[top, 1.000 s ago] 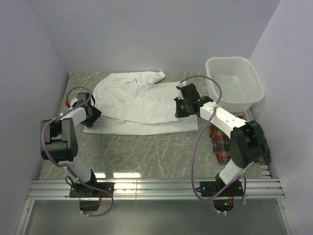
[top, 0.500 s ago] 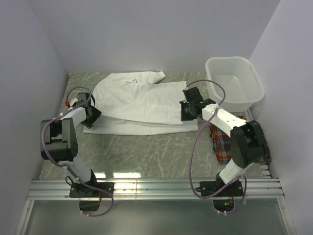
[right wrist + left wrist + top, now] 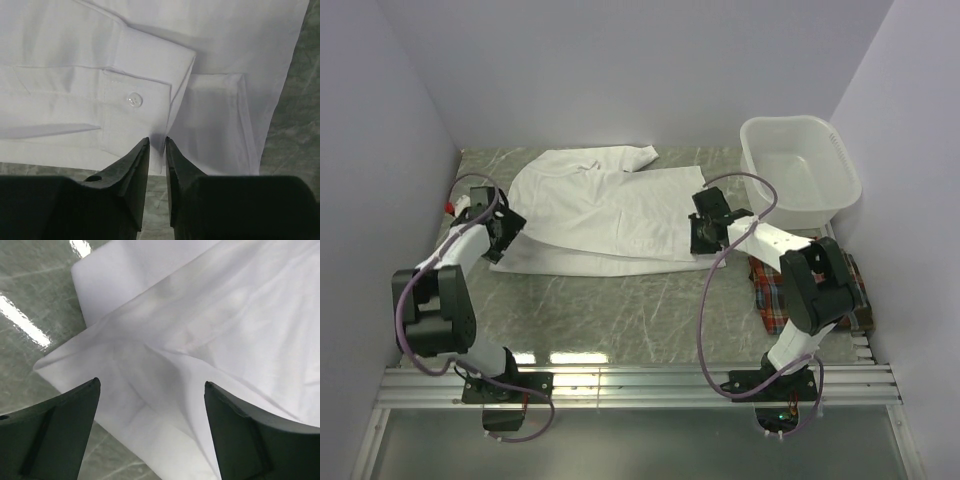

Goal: Fold and stack the long sleeve shirts
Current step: Fold the shirt

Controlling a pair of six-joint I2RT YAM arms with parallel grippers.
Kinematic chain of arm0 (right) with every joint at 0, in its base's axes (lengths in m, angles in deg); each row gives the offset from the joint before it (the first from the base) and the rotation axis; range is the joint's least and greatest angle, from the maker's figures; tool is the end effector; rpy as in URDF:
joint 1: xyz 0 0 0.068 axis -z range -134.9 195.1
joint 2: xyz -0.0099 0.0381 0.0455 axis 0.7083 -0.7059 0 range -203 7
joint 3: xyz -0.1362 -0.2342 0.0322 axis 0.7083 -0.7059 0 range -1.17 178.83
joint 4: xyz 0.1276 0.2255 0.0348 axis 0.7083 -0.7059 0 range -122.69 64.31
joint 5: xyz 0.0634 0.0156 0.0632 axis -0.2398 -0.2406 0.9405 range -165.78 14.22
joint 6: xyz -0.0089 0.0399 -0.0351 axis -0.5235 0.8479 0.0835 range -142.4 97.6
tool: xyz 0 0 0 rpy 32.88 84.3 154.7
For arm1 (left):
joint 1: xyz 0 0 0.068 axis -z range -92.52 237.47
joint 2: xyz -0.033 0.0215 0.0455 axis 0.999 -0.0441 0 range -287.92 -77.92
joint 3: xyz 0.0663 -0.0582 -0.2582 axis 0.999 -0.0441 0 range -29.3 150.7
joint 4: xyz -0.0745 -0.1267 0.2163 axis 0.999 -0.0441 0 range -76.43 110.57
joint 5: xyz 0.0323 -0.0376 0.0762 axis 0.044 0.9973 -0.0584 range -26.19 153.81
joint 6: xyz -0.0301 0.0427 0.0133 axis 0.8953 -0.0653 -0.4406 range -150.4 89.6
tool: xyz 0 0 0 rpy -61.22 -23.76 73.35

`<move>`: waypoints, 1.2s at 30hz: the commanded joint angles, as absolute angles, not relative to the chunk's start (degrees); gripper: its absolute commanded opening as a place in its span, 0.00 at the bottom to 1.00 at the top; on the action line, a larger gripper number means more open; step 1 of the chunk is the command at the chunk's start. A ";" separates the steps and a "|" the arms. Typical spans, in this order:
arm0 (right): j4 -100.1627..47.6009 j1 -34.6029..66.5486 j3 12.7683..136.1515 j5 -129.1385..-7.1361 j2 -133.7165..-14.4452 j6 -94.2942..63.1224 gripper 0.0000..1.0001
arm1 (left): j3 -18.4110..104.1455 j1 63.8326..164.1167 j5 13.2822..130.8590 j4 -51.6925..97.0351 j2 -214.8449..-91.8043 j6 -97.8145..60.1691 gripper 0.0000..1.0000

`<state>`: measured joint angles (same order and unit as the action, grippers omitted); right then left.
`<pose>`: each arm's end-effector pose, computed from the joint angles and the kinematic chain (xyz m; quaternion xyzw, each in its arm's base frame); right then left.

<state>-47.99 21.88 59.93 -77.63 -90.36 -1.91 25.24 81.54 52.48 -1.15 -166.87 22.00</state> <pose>0.3166 0.1345 0.1854 -0.0186 0.9623 0.0864 0.2572 0.3095 0.0392 0.1982 -0.4890 0.8173 -0.0276 0.3036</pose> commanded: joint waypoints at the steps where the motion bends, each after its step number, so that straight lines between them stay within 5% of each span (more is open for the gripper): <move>1: -45.99 21.72 59.38 -79.38 -86.88 -1.31 0.29 | 24.84 81.32 53.17 -3.77 -158.28 23.12 0.91; 11: -42.05 21.46 57.63 -77.02 -74.39 2.11 0.48 | 22.64 81.85 62.21 -1.51 -148.84 22.33 0.86; 23: -10.24 21.89 51.83 -60.84 -84.48 18.20 0.49 | 19.23 88.62 63.99 16.78 -162.90 29.70 0.52; 36: -2.57 27.87 41.90 -62.33 -91.10 21.38 0.48 | 9.73 83.17 63.99 21.10 -167.06 36.04 0.48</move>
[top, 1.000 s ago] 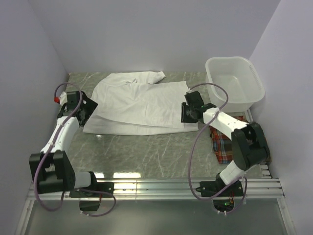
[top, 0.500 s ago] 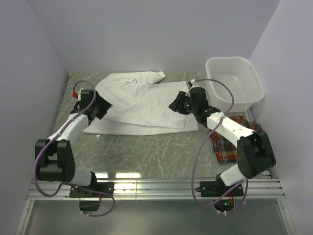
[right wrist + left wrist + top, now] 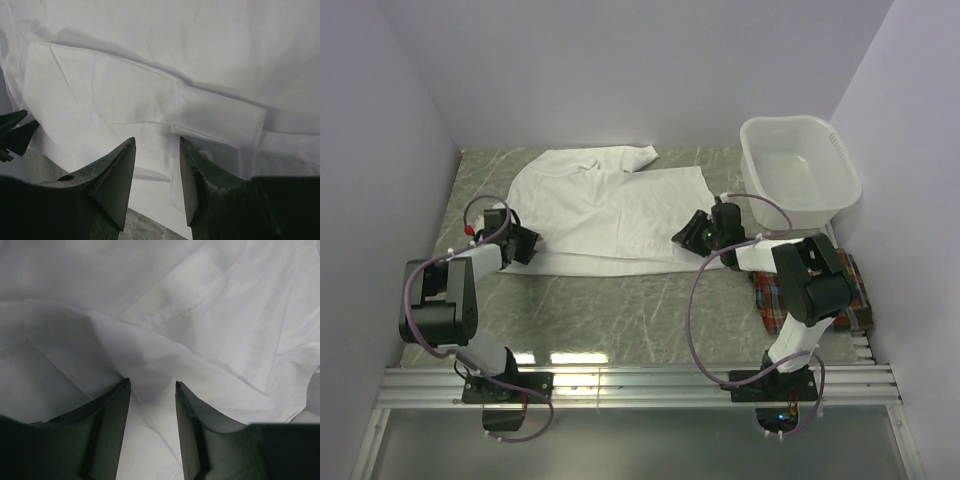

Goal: Fold and stack the long sleeve shirts
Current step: Fold the shirt

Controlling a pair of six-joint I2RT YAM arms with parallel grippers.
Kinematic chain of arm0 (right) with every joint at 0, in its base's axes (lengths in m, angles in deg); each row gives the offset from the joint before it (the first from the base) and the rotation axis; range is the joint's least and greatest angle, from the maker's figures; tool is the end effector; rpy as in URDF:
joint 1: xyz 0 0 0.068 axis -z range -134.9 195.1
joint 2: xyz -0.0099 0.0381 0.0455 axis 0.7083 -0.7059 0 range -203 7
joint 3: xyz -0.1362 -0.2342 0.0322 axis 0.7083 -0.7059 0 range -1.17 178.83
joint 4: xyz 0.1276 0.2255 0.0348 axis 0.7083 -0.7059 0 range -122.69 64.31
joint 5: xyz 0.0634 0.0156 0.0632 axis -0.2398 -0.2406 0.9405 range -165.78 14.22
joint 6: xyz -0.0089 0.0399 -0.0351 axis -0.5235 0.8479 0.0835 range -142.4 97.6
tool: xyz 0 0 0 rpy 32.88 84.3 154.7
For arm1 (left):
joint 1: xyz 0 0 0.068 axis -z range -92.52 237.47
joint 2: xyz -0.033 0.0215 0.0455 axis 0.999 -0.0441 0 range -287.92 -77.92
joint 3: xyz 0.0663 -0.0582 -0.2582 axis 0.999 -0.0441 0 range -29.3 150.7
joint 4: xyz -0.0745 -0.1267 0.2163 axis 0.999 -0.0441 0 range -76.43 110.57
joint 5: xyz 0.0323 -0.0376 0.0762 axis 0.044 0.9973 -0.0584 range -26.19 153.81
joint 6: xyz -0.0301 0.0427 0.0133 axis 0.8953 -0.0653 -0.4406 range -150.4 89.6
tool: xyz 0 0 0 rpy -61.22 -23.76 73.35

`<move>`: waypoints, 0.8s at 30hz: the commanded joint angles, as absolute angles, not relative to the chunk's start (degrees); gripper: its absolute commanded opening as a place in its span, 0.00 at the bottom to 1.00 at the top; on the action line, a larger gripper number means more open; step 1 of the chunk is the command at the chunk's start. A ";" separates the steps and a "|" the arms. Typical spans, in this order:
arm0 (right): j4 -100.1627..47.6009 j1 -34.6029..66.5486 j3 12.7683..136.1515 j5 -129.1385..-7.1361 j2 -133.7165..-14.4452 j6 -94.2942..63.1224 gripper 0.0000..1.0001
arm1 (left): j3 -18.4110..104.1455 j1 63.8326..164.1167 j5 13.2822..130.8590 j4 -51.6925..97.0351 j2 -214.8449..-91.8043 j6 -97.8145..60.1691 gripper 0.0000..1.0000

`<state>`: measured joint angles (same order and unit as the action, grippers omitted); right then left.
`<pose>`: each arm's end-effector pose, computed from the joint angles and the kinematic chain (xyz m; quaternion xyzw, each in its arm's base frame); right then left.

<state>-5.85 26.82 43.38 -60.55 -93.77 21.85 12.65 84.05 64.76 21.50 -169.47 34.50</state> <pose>0.3224 0.1163 0.1384 0.1405 0.8755 0.3331 0.3207 0.3035 0.0176 0.1475 -0.5229 0.7758 -0.1871 0.2994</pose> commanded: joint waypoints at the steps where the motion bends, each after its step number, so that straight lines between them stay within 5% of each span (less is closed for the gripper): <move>1: -3.18 27.79 41.54 -62.77 -90.22 20.85 0.48 | 9.29 82.99 63.99 20.75 -165.73 35.96 0.50; 5: -3.02 26.30 40.67 -60.76 -84.86 21.71 0.49 | 9.20 83.26 63.10 15.48 -157.92 33.50 0.69; 10: 2.60 20.24 41.89 -56.10 -82.38 27.69 0.51 | 8.05 83.69 63.37 11.43 -147.01 30.77 0.74; 21: 7.89 0.99 64.90 -49.85 -105.05 32.97 0.51 | 3.13 87.12 67.06 18.19 -150.42 30.68 0.44; 24: 7.54 -1.65 69.39 -48.45 -110.23 33.06 0.42 | 3.31 89.14 66.01 18.63 -153.05 31.29 0.35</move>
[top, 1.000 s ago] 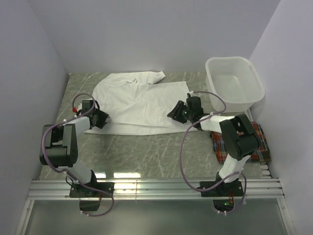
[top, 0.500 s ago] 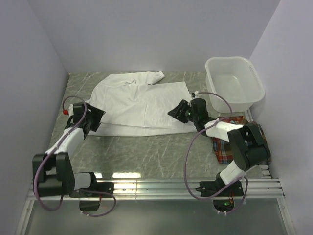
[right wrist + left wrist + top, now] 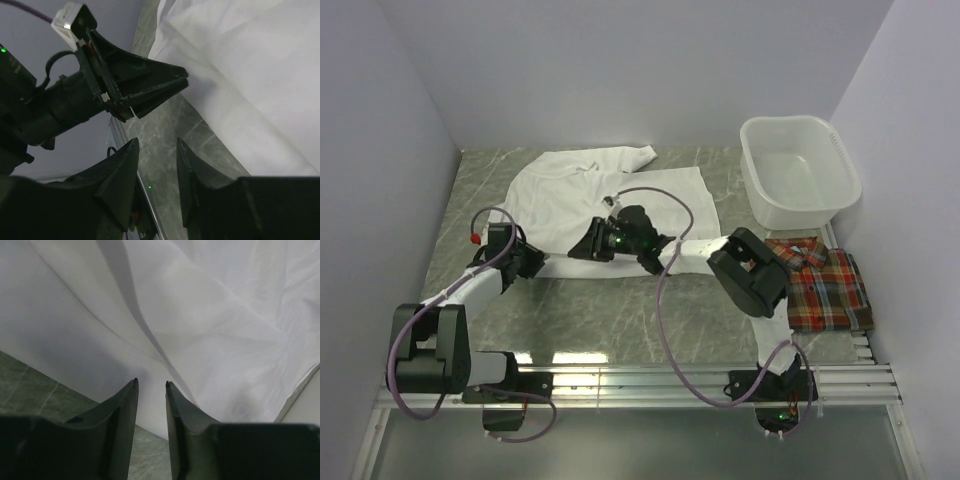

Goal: Fold and stack the long sleeve shirts
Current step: Fold the shirt

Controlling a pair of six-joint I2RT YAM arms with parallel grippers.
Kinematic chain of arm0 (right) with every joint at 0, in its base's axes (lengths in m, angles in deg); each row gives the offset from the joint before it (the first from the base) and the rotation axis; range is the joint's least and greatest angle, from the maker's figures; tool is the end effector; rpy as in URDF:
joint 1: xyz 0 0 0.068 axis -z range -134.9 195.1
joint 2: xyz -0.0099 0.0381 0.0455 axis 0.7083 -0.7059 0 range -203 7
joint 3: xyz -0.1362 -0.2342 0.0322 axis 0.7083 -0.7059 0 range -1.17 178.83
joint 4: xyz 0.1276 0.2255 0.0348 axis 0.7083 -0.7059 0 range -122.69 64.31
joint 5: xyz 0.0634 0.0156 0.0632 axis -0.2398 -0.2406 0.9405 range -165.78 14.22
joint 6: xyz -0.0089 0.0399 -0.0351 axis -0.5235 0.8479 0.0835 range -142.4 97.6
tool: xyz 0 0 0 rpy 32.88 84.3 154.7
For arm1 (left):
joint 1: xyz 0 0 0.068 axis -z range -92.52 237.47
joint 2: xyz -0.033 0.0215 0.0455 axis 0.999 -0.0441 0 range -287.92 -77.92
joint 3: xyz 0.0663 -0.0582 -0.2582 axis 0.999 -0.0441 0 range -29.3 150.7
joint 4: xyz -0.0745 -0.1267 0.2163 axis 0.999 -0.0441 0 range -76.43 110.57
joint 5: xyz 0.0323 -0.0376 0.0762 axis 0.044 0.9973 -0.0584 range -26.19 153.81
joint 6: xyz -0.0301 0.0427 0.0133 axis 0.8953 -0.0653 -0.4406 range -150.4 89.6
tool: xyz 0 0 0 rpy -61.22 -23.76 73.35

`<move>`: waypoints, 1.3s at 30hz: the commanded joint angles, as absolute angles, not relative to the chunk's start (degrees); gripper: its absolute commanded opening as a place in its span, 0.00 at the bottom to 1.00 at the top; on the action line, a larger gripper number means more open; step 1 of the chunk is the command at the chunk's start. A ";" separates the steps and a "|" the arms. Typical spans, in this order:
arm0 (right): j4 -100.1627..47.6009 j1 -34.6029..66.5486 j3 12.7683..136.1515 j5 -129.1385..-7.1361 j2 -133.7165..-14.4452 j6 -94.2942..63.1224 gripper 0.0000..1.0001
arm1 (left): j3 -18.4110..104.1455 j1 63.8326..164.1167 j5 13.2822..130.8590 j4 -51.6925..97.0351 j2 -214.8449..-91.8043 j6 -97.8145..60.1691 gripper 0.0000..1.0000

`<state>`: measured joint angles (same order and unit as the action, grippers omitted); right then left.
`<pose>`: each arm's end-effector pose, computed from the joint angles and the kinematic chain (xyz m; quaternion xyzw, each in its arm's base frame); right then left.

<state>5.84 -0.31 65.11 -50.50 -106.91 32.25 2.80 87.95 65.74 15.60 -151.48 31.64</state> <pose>0.2970 0.3228 0.1849 -0.0683 0.7879 0.5618 0.2428 0.2441 -0.0032 0.1701 -0.4697 0.8009 -0.2059 0.3091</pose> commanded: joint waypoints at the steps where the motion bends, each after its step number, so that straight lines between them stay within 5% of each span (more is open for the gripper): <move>1: 7.54 -2.53 70.10 -48.18 -111.38 33.23 0.32 | 3.39 89.15 65.14 18.63 -153.67 31.38 0.33; 9: 9.64 -3.15 70.29 -47.30 -118.51 35.52 0.15 | 0.59 88.97 61.79 16.79 -156.23 35.07 0.22; 22: 12.81 4.75 53.60 -49.32 -113.95 36.93 0.11 | -1.53 84.84 59.33 14.15 -156.23 37.45 0.20; 39: 2.28 22.50 33.90 -52.75 -93.91 29.37 0.10 | -1.44 82.82 58.62 12.57 -154.21 37.27 0.21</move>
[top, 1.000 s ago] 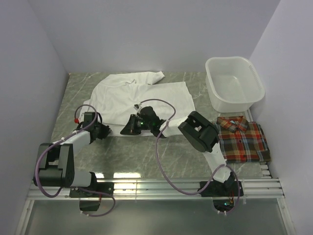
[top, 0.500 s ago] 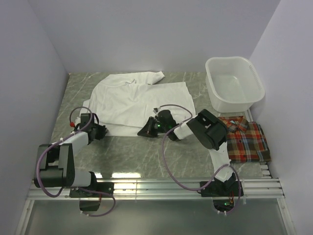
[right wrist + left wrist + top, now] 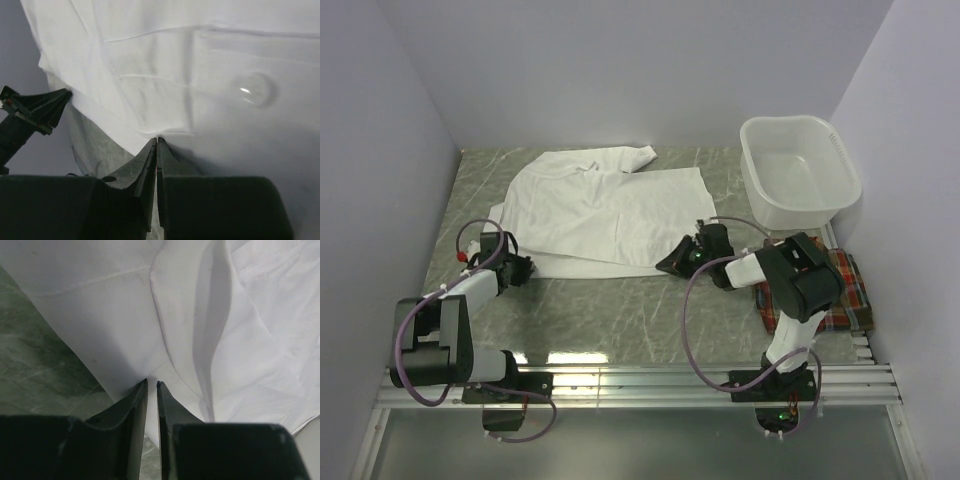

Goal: Fold and stack the long sleeve shirts
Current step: Fold the shirt

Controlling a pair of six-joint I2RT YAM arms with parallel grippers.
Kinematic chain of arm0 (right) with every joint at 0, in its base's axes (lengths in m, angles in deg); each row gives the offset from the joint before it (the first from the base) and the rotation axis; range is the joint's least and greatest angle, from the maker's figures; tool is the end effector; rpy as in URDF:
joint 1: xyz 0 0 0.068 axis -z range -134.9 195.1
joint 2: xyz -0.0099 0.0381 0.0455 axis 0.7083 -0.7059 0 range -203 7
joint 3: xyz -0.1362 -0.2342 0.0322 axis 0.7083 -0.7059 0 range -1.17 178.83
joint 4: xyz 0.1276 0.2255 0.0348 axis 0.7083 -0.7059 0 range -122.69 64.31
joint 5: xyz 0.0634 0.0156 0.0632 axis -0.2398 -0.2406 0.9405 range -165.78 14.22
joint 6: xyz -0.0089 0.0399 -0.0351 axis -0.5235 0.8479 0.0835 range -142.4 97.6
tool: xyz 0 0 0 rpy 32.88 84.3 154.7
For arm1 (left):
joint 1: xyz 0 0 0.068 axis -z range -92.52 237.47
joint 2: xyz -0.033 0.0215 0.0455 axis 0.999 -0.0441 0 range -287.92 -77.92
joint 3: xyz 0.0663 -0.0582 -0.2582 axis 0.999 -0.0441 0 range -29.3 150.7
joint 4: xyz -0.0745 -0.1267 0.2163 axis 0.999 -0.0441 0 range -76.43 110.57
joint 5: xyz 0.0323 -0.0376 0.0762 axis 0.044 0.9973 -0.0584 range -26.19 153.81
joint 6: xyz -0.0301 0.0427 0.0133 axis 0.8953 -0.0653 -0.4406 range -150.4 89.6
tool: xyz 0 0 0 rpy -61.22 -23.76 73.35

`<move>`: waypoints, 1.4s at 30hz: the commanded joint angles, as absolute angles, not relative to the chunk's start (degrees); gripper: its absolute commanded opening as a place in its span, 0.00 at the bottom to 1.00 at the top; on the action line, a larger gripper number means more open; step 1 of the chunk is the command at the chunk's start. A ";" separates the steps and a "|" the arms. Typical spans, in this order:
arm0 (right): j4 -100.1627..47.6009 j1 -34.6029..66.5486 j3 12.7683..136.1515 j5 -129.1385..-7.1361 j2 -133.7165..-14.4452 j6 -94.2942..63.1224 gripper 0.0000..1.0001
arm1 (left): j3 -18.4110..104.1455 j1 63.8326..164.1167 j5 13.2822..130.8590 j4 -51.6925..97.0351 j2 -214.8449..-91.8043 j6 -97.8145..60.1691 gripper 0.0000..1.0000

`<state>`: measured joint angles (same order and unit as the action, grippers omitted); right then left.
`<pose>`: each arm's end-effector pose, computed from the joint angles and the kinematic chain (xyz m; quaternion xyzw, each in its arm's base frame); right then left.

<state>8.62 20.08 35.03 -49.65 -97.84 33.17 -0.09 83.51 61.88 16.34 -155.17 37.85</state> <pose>0.2835 0.1496 0.1027 0.1251 0.8588 0.4466 0.2176 0.2366 0.0176 0.1423 -0.5619 0.7612 -0.1585 0.2822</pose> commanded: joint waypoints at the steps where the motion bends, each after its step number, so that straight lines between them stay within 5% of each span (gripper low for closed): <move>1: 0.87 23.12 33.37 -53.10 -93.03 28.76 0.09 | -1.35 82.73 58.62 12.40 -154.12 37.27 0.21; 15: -13.29 39.82 27.30 -55.66 -80.37 22.25 0.06 | -0.91 81.85 58.36 11.78 -153.68 37.36 0.21; 24: -25.24 40.44 31.25 -66.10 -74.21 20.67 0.06 | -0.13 81.15 58.45 10.46 -152.72 36.57 0.25; 31: -30.08 40.44 33.28 -68.84 -73.51 19.09 0.06 | 2.77 80.80 55.99 8.00 -146.66 33.76 0.39; 42: -31.22 40.27 34.95 -68.04 -73.59 16.54 0.07 | 4.89 78.69 54.40 9.23 -151.56 31.65 0.35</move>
<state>-30.37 40.26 33.04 -66.76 -74.87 17.96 3.12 79.88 55.12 8.29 -149.03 32.67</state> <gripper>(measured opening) 0.067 0.357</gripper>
